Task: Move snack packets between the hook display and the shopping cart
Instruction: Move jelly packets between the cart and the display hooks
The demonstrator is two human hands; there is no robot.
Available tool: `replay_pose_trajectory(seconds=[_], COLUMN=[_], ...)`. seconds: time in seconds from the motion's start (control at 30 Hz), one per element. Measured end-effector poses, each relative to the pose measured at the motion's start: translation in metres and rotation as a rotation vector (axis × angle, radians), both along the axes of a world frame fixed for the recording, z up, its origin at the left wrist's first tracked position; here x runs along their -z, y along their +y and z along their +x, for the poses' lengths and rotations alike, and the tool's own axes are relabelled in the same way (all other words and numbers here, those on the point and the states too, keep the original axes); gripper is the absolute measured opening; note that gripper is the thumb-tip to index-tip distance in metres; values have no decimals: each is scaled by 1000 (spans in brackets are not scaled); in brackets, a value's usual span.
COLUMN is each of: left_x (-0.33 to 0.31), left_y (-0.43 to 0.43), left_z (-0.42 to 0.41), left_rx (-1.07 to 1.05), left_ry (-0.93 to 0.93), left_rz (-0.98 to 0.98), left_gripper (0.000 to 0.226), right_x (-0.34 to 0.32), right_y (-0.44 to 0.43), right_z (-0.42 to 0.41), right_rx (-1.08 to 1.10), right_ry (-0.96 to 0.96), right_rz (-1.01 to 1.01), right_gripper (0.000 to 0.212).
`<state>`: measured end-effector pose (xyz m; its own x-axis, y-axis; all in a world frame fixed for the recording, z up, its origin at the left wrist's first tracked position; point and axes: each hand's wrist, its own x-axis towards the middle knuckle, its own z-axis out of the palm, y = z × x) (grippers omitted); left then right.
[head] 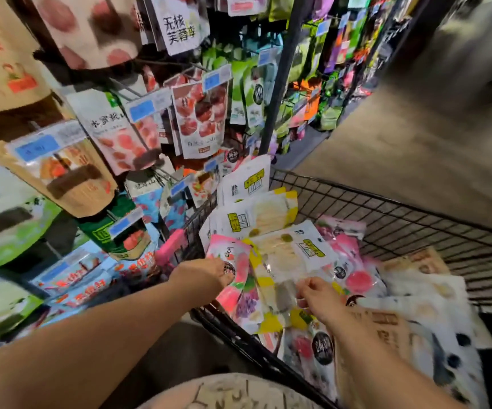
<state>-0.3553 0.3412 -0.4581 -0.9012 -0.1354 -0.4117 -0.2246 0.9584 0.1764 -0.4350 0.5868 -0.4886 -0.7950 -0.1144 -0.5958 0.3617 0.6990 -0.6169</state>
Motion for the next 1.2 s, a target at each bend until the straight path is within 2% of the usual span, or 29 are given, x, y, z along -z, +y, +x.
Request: replay_pose_trajectory(seconds=[0.1,0.23,0.43,0.5,0.57,0.67,0.73,0.9,1.0,1.1,1.2], left_x=[0,7,17,16,16,17,17,17,17,17,14], left_y=[0,-6,-9,-8,-7,-7,-8,-8,-8,-8,-9], left_z=[3,0,0,0,0,1,1,2,2,2,1], left_rx=[41,59,64,57,37,17,12,5,0,-30,-78], left_ry=[81,13,40,46,48,62,71,80,82,84,86], left_rz=[-18,-40,-48,-38,-25,-21,-9,1,-1,37,114], left_gripper=[25,40,33,33,34,36,37,37,37,35,36], right_x=[14,27,36,37,37,39,40,49,48,39,28], right_y=[5,-6,-38,-50,-63,-82,-94,-113,-119,-118,-112], right_z=[7,16,16,13,9,0,-6,-17,-21,-22,-27], right_rx=[-34,-95,-277,-285,-284,-312,-330,-358,-350,-252,-53], right_ry=[-57,-95,-100,-79,-31,31,57,86,102,126,103], right_rz=[56,63,79,55,47,83,88,115,104,-52,-293], right_gripper=[11,17,27,21,7,30,36,17,20,28,18])
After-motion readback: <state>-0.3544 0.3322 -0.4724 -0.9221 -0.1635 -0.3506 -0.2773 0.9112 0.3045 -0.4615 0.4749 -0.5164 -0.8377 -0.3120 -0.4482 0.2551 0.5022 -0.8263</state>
